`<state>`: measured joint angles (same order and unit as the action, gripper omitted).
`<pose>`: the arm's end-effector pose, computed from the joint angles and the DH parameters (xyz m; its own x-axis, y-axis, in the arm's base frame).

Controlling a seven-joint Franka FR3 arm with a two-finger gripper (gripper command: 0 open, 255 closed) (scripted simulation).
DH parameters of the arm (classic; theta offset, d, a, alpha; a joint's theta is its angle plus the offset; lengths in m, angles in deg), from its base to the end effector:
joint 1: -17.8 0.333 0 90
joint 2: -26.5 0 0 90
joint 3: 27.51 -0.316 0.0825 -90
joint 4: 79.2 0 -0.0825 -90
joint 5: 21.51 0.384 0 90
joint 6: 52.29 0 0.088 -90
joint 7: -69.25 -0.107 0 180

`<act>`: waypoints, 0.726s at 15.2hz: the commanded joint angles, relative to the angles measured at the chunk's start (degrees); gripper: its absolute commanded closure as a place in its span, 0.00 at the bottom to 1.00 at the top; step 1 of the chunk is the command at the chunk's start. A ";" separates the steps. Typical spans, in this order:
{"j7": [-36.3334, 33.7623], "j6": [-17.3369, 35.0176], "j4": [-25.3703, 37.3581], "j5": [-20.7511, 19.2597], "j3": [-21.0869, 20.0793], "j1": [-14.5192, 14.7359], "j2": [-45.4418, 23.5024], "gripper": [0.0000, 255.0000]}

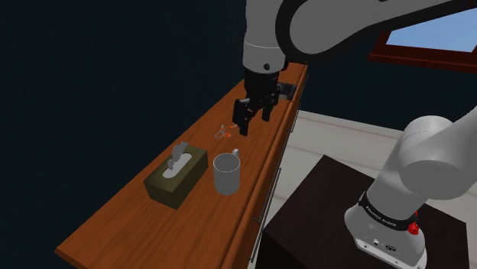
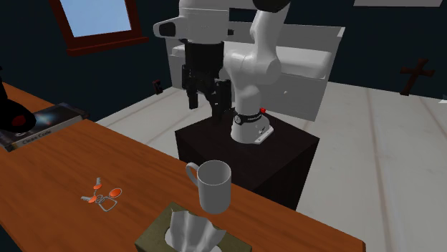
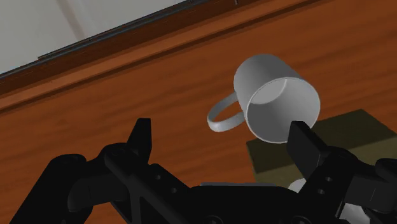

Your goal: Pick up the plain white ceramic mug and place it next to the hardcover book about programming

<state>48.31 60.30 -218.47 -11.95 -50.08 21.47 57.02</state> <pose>0.3524 0.1968 0.4831 0.9986 -0.0150 0.0514 -0.0162 -0.9996 0.0230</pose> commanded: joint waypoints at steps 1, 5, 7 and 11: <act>-2.84 2.57 0.94 0.24 -2.51 0.17 -3.04 0.00; -8.57 8.22 3.08 -0.94 -7.43 -0.24 -10.27 0.00; -11.84 10.85 4.61 -2.44 -9.88 -0.64 -14.33 0.00; -16.40 14.49 6.41 -5.48 -12.73 -1.16 -20.00 0.00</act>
<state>32.52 74.05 -212.09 -17.00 -62.47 20.38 37.79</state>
